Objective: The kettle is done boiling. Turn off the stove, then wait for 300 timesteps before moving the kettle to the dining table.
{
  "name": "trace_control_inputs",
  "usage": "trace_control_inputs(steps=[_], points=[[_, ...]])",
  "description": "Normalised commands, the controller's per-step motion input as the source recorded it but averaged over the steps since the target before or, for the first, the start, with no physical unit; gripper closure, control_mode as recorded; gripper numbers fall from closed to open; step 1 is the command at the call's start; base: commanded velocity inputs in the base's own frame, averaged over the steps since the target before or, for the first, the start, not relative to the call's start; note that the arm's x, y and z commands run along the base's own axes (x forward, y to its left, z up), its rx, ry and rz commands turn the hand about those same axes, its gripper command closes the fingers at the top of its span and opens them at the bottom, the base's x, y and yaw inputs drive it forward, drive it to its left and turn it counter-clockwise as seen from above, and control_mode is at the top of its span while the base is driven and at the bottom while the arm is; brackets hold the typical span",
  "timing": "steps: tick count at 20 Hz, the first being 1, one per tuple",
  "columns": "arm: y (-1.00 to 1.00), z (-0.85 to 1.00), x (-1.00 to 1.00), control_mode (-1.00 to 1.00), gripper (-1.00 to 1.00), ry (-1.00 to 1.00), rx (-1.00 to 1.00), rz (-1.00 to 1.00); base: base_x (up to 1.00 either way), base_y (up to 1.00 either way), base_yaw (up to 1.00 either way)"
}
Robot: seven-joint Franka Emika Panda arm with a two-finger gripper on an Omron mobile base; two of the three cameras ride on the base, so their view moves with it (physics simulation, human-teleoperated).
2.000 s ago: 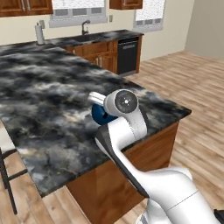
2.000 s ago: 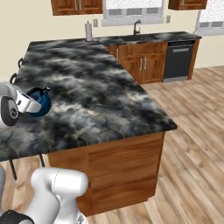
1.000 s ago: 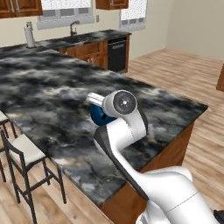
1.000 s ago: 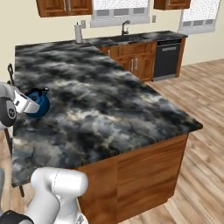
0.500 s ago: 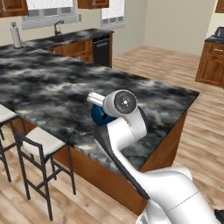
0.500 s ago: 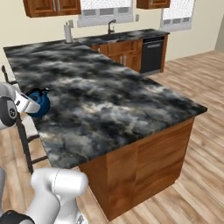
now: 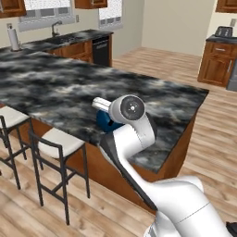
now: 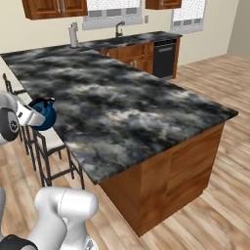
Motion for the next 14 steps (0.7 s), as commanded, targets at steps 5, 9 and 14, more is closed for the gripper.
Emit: trace_control_inputs(steps=[5,9,14], points=[[0.00,0.00,0.00,1.00,1.00,0.00,0.00,0.00,0.30,0.36,-0.16],[0.00,0.00,0.00,1.00,1.00,0.00,0.00,0.00,0.08,0.13,-0.07],[0.00,0.00,0.00,1.00,1.00,0.00,0.00,0.00,0.00,0.00,0.00]])
